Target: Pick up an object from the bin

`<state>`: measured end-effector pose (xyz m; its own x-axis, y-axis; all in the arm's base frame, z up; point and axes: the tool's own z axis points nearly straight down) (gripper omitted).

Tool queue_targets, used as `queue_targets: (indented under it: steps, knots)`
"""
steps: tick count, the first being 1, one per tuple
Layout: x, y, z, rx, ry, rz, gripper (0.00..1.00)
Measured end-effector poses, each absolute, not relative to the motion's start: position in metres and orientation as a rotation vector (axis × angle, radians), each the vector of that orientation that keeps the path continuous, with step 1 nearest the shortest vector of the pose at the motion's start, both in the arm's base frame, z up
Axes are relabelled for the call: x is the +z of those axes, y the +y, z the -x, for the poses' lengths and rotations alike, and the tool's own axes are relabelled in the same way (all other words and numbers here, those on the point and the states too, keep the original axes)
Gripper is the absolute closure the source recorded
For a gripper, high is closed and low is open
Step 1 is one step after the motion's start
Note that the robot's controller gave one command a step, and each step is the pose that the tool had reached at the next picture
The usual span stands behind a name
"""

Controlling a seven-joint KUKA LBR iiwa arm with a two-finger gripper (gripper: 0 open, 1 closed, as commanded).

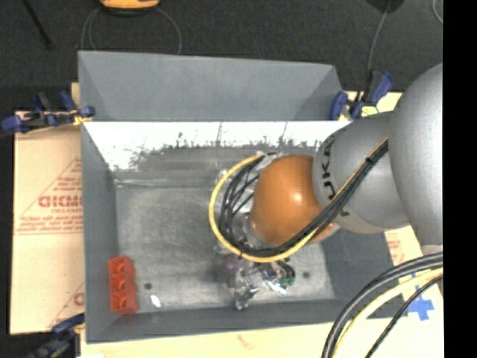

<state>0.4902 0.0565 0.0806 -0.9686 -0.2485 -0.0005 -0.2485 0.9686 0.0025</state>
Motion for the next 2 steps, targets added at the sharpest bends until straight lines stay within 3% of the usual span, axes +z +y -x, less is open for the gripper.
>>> queue_targets:
  steps: [1,2]
  knots:
    - [0.080,0.054,-0.491,0.003,3.116,0.386,1.00]
    - [0.233,0.047,-0.495,-0.003,3.055,0.688,1.00]
